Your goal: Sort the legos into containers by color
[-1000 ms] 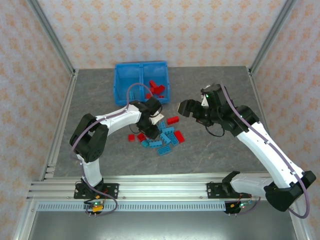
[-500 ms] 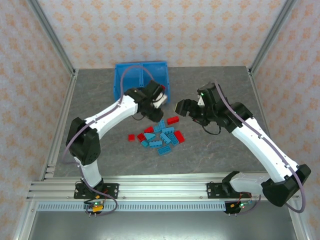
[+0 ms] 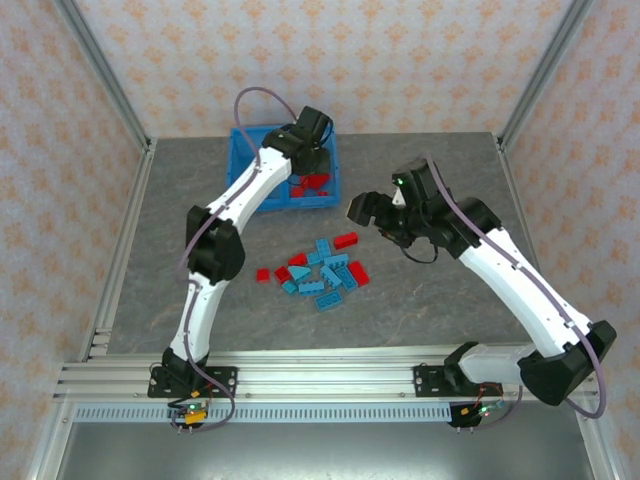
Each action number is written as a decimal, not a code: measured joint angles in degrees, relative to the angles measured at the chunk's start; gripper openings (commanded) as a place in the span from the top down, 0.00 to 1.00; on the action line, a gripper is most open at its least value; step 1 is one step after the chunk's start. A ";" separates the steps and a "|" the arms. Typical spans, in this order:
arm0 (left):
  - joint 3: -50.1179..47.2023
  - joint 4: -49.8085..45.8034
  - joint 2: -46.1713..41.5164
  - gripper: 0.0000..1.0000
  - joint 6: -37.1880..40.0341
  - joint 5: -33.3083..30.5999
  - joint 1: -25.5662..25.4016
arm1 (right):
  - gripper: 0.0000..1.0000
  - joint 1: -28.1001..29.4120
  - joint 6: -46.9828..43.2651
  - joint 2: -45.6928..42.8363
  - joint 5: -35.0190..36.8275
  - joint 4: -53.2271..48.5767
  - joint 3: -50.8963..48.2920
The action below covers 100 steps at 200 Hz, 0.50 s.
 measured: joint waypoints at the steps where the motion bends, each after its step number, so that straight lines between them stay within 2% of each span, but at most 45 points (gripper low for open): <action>1: 0.31 -0.09 0.28 0.59 -0.11 -0.04 0.00 | 0.17 0.00 0.04 -0.09 0.09 0.00 -0.02; 36: 14.40 -1.53 10.19 0.55 -2.89 -2.93 0.87 | 0.17 0.00 2.32 -7.58 2.43 -0.26 -2.49; 49: 16.35 -1.09 11.15 0.52 -3.89 -3.50 1.20 | 0.17 0.00 3.06 -9.64 3.06 -0.33 -3.08; 63: 17.20 0.07 11.26 0.44 -5.51 -3.69 1.66 | 0.17 0.00 3.56 -10.34 3.63 -0.33 -3.19; 100: 21.59 1.90 11.85 0.41 -8.24 -3.41 2.86 | 0.17 0.00 4.33 -8.96 4.04 -0.31 -3.19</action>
